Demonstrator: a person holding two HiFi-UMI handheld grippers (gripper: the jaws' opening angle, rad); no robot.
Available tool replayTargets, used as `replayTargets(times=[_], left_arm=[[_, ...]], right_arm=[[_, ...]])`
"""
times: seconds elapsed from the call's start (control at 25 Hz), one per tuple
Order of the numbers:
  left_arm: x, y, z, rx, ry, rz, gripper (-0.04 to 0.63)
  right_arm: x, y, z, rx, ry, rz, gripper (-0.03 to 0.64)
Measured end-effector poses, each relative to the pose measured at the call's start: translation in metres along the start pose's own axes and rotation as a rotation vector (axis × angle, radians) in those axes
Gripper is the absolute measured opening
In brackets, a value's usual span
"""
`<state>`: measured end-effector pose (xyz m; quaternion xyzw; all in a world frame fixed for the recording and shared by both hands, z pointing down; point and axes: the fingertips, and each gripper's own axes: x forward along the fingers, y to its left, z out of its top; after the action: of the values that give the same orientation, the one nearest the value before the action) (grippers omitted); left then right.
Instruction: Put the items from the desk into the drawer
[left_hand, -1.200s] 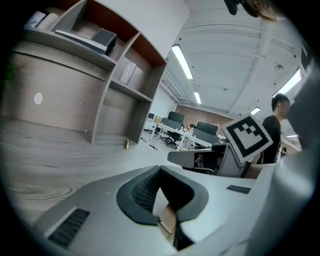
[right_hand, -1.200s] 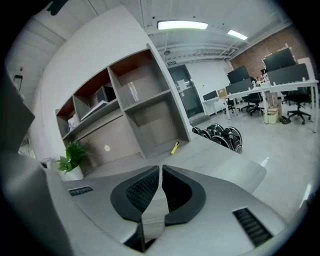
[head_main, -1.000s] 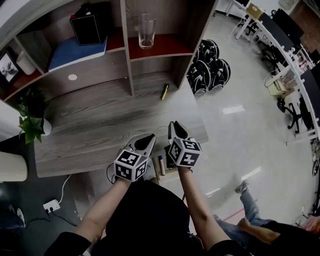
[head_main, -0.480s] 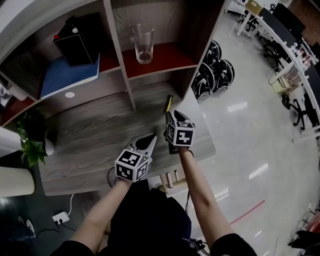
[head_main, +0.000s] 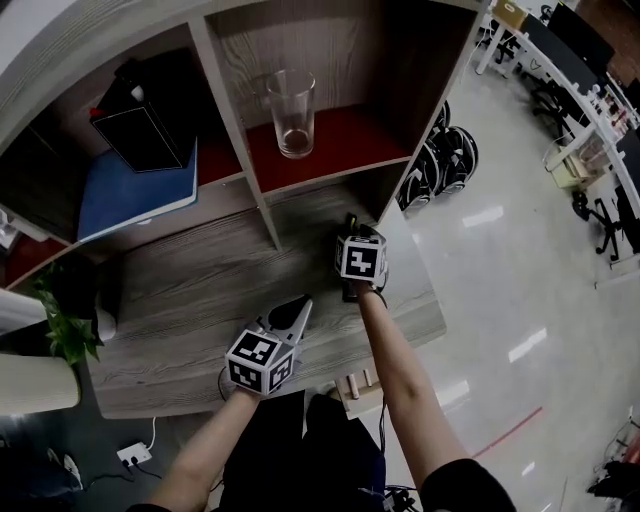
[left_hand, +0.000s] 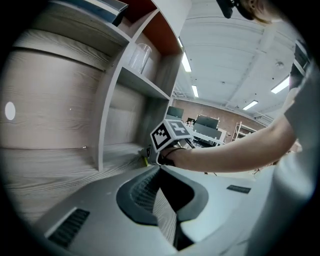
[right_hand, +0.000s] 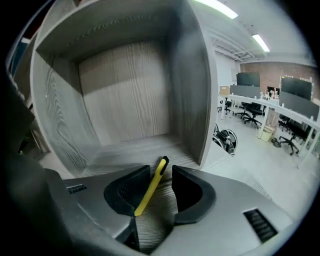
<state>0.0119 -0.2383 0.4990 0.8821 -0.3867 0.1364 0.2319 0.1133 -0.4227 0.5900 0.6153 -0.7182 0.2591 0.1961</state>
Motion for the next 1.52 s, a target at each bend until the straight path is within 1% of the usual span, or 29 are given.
replayTargets(times=[0.08, 0.2, 0.28, 0.44, 0.6, 0.68, 0.88, 1.0, 1.2, 1.52], left_arm=[[0.0, 0.001, -0.003, -0.005, 0.008, -0.003, 0.009], [0.002, 0.001, -0.007, -0.008, 0.021, -0.004, 0.009], [0.003, 0.001, -0.008, -0.01, 0.025, -0.006, 0.009], [0.005, -0.001, -0.01, -0.01, 0.031, -0.012, 0.009], [0.005, 0.001, -0.011, -0.015, 0.032, -0.006, 0.009], [0.004, 0.002, -0.012, -0.018, 0.032, -0.002, 0.009], [0.002, 0.003, -0.013, -0.02, 0.031, 0.001, 0.009], [0.002, 0.002, -0.013, -0.02, 0.033, -0.001, 0.009], [0.004, -0.006, -0.014, -0.009, 0.032, -0.019, 0.009], [0.005, -0.038, -0.019, 0.015, 0.023, -0.044, 0.009]], right_arm=[[0.007, -0.001, 0.0, -0.043, 0.04, -0.022, 0.118], [0.013, 0.0, -0.003, -0.089, 0.086, -0.026, 0.118], [0.015, -0.001, -0.004, -0.111, 0.089, -0.029, 0.118], [0.014, 0.003, -0.001, -0.159, 0.074, -0.026, 0.097], [0.013, 0.008, -0.002, -0.14, 0.097, -0.005, 0.062], [0.013, 0.008, -0.002, -0.131, 0.098, -0.003, 0.059], [0.012, 0.009, -0.003, -0.149, 0.089, 0.004, 0.052], [0.007, 0.01, -0.002, -0.151, 0.068, 0.005, 0.052], [-0.015, 0.013, 0.005, -0.151, 0.019, 0.021, 0.052], [-0.068, -0.006, -0.002, -0.131, -0.031, 0.018, 0.052]])
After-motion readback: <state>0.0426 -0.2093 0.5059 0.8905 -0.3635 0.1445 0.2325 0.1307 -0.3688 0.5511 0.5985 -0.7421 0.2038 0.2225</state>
